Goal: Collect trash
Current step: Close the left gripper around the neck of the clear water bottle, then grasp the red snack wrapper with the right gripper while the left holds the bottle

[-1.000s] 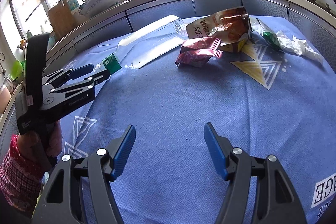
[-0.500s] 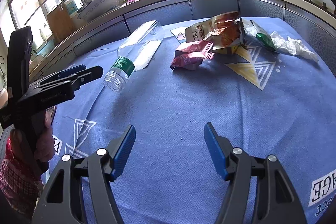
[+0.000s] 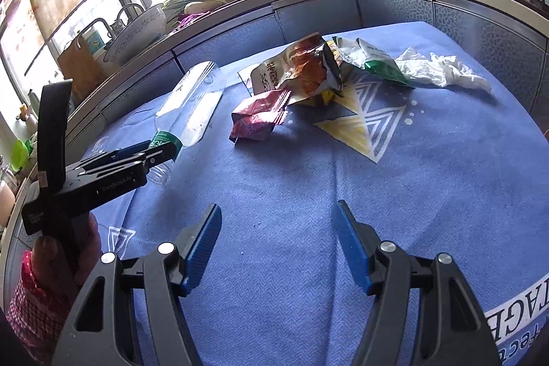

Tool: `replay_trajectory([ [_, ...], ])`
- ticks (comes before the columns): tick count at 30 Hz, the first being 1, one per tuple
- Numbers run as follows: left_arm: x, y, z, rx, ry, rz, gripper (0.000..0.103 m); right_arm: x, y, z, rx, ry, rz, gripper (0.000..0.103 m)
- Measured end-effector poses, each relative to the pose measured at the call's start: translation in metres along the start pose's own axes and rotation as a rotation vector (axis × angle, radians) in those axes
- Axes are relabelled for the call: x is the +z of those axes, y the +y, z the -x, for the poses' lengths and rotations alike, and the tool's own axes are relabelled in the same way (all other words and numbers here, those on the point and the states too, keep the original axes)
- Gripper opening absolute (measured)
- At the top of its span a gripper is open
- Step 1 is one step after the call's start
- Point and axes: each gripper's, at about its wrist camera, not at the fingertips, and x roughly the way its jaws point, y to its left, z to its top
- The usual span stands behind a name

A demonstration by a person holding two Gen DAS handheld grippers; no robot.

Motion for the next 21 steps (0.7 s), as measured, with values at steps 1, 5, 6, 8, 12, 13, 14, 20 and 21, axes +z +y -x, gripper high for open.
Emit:
replay_trajectory([
  [1,-0.001,0.002,0.000,-0.003,0.000,0.008,0.041,0.005,-0.002,-0.002,0.016,0.004,-0.014,0.067],
  [5,-0.011,0.012,0.011,-0.003,-0.006,0.042,0.039,0.032,-0.011,-0.015,0.076,0.010,-0.079,0.061],
  [6,-0.014,0.016,0.016,-0.004,-0.010,0.051,0.039,0.039,-0.014,-0.020,0.102,0.020,-0.107,0.058],
  [8,-0.023,0.022,0.027,-0.004,-0.014,0.071,0.039,0.051,-0.017,-0.032,0.147,0.043,-0.156,0.054],
  [12,-0.048,0.034,0.048,-0.003,-0.013,0.117,0.038,0.065,-0.028,-0.061,0.195,0.095,-0.254,0.050],
  [13,-0.053,0.036,0.053,-0.002,-0.012,0.129,0.038,0.066,-0.030,-0.066,0.208,0.108,-0.280,0.049],
  [14,-0.060,0.038,0.058,-0.001,-0.012,0.141,0.038,0.067,-0.032,-0.071,0.218,0.119,-0.298,0.046],
  [20,-0.088,0.042,0.077,-0.006,0.002,0.178,0.038,0.065,-0.029,-0.081,0.285,0.158,-0.313,0.009],
  [21,-0.089,0.041,0.079,0.001,0.002,0.174,0.038,0.062,-0.026,-0.077,0.292,0.155,-0.299,0.008],
])
